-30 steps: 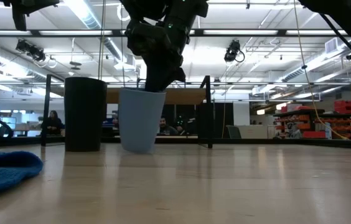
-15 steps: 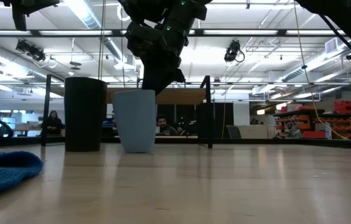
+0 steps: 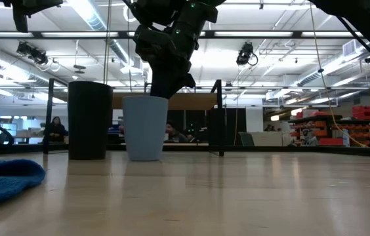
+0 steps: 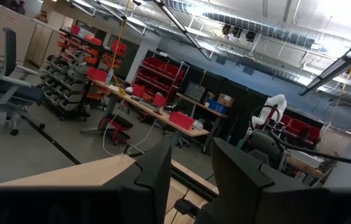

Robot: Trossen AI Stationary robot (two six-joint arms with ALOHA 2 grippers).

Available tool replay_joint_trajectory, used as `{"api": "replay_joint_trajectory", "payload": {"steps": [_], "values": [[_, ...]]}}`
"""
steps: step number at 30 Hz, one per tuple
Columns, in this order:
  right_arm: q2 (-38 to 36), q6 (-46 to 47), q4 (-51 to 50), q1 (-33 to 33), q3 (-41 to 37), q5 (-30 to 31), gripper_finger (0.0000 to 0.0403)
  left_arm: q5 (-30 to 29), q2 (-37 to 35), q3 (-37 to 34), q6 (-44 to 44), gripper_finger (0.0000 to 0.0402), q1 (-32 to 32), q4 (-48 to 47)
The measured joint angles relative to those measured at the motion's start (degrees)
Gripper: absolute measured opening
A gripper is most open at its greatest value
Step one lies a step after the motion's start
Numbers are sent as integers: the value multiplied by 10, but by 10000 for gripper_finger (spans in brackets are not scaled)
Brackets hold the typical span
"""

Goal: Stack small to large cups/mugs on shelf
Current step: Move the blue cup to the right of the black cup, then adjust the black cup

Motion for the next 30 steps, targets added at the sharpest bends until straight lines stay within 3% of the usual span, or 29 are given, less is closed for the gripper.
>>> {"api": "replay_joint_trajectory", "payload": {"steps": [19, 24, 30], "values": [[-42, 4, -21, -3, 18, 0, 97, 0, 0, 0, -6, 133, 0, -12], [-64, 22, 41, 9, 19, -3, 94, 0, 0, 0, -12, 130, 0, -18], [-49, 19, 95, 32, 18, -10, 38, 0, 0, 0, -19, 127, 0, -22]]}}
